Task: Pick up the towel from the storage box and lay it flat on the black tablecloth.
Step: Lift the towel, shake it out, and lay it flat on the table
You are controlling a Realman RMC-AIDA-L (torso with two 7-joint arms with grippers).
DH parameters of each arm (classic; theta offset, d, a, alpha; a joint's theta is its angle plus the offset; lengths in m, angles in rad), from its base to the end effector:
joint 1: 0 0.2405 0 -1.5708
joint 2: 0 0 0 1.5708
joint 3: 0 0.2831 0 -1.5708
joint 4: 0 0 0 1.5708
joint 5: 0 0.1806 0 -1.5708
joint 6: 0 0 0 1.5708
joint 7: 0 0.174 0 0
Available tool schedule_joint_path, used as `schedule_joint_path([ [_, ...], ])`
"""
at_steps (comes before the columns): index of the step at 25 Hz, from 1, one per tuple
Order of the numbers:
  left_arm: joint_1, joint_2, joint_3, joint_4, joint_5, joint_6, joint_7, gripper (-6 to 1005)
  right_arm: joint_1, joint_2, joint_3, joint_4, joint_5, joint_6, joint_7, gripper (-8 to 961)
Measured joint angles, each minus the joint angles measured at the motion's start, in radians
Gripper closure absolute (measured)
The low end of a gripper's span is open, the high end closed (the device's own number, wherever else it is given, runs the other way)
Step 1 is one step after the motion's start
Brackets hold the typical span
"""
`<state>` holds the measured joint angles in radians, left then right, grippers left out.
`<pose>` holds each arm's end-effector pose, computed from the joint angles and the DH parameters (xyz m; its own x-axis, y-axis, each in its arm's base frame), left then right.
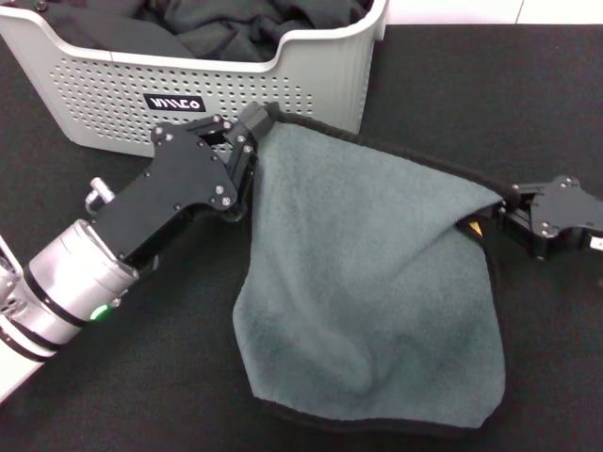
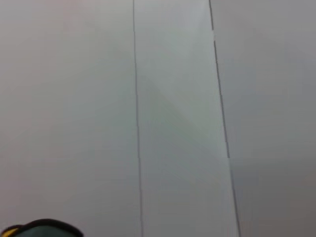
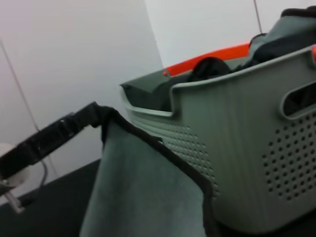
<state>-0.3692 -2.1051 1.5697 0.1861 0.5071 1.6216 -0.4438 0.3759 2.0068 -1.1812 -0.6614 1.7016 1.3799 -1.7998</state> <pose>-0.2348 0.2851 -0.0478 0.5470 -0.2136 0.8095 0.4498 -0.7405 -0.4993 0.2558 0.3181 -0.0353 0.7287 -0.3040 -0.6136 -0.4971 -0.8511 -0.1687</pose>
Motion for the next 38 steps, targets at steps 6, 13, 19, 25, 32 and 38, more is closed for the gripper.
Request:
schedule_joint_path([
  [6,-0.002,-0.001,0.000,-0.005,-0.050,-0.019,0.034,976,0.007,0.000,0.003,-0.003,0.000,-0.016,0.027,949],
  [13,-0.041,-0.003,0.017,-0.009,-0.045,-0.136,0.056,975,-0.013,-0.004,0.036,-0.002,0.005,-0.026,0.036,949],
  [19,-0.059,-0.003,0.047,-0.004,-0.052,-0.185,0.104,975,0.007,0.000,0.016,0.004,0.004,-0.115,0.048,949],
  [25,-0.061,-0.003,0.042,-0.002,-0.052,-0.214,0.145,974,0.070,0.005,0.003,0.078,0.005,-0.218,0.050,949],
  [32,-0.061,-0.003,0.040,-0.009,-0.055,-0.236,0.189,974,0.169,0.017,-0.012,0.180,0.004,-0.296,0.039,950],
  [38,-0.053,-0.003,0.039,-0.010,-0.056,-0.261,0.235,973,0.185,0.022,-0.025,0.186,0.011,-0.351,0.049,949],
])
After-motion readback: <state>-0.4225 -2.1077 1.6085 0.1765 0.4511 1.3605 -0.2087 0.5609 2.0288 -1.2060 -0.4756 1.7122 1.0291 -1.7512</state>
